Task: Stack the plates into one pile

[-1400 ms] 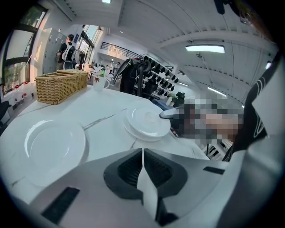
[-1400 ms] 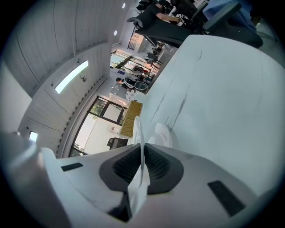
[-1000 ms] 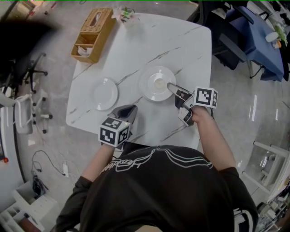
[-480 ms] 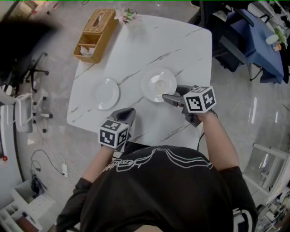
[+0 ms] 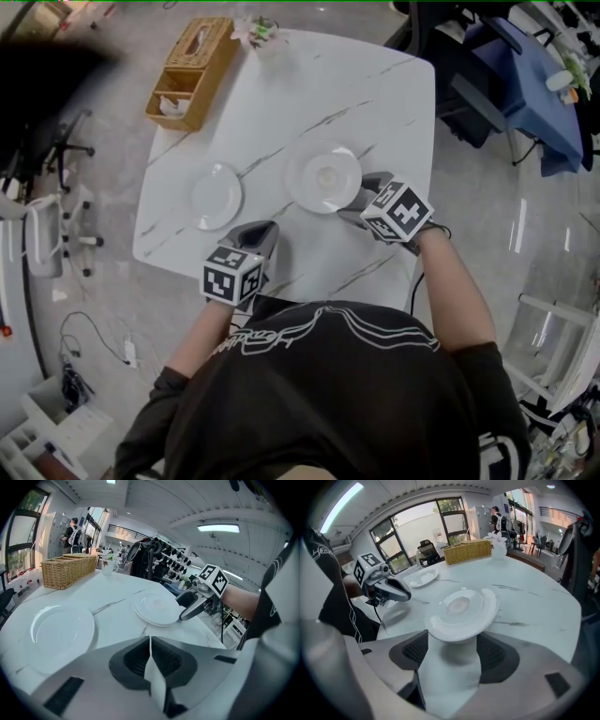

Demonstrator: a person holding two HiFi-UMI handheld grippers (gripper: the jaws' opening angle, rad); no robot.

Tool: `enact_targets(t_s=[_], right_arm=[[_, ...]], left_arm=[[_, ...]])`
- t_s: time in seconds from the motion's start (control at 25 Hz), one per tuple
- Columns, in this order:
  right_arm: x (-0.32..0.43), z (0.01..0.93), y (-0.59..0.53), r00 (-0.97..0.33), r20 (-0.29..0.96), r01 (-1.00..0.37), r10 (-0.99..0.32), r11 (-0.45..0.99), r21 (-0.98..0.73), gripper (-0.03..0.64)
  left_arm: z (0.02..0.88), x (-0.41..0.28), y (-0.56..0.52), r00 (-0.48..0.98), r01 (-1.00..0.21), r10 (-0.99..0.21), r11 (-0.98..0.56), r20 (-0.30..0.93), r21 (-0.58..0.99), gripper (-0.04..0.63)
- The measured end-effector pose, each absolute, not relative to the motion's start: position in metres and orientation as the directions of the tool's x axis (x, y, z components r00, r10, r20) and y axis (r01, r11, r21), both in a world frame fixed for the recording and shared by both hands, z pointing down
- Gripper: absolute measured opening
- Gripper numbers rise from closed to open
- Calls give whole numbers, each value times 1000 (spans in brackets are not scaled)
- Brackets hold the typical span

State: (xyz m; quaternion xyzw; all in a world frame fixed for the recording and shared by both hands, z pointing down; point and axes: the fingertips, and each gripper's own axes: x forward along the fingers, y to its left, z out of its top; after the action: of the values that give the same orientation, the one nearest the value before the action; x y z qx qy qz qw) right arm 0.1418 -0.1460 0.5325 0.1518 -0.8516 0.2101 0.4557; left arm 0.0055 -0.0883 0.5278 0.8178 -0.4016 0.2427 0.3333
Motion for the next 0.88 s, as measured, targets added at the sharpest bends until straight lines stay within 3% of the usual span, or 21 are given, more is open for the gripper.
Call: enact_targets(t_s=[0.32, 0.88], right_arm=[[142, 537, -146, -530, 845, -470, -73, 855, -221, 325], [156, 550, -141, -140, 983, -410, -115, 911, 49, 325]], left_arm=[[522, 3, -93, 567, -814, -498, -463, 656, 352, 32], [503, -27, -94, 616, -767, -460, -534, 640, 355, 32]])
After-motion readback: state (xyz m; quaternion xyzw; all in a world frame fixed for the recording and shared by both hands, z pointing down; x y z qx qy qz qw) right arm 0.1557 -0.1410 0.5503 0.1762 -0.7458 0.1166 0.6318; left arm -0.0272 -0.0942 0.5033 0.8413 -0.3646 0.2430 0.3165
